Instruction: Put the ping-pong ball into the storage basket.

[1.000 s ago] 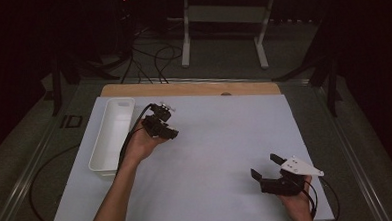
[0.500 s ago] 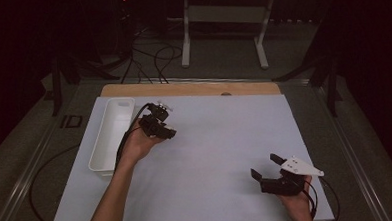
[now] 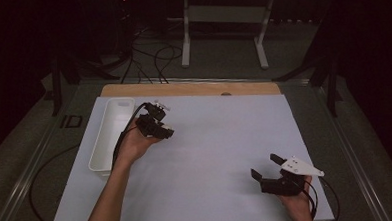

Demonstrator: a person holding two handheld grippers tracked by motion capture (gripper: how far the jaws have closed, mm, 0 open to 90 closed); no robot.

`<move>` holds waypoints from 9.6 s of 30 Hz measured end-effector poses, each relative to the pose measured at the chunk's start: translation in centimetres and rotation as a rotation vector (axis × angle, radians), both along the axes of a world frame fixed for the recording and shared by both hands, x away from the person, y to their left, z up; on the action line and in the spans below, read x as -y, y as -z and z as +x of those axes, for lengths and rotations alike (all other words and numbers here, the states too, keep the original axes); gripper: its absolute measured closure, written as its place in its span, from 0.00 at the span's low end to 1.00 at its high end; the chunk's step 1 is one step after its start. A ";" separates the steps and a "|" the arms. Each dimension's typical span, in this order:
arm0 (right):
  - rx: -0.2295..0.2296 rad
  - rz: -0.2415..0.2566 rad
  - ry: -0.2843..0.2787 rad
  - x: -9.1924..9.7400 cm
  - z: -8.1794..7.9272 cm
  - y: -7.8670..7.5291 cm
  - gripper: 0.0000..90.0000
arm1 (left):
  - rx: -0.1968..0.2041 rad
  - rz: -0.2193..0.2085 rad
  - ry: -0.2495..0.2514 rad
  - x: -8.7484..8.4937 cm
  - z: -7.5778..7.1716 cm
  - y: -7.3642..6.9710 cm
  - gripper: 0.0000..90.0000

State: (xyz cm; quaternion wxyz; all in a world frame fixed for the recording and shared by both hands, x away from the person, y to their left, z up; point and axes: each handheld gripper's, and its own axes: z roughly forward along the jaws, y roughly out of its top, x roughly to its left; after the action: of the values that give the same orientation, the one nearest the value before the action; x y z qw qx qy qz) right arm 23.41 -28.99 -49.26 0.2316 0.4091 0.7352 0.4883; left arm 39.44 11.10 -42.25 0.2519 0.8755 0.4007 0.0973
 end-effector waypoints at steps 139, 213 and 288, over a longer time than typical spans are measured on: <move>-0.006 0.004 0.002 -0.2 0.1 0.1 0.09 | 0.076 0.001 -0.059 -7.9 -0.4 -2.7 0.57; -0.007 0.008 0.004 -0.2 0.1 0.1 0.09 | 0.067 0.050 -0.167 -10.9 -0.2 -2.9 0.57; -0.009 0.004 0.001 -0.3 0.0 0.1 0.09 | 0.057 0.076 -0.218 -12.8 -0.2 -2.7 0.57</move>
State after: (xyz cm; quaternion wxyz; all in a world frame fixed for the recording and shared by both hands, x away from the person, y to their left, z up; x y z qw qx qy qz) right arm 23.42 -28.74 -49.36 0.2277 0.4123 0.7350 0.4878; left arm 39.23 23.86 -39.52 0.2179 0.8326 0.4820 0.1641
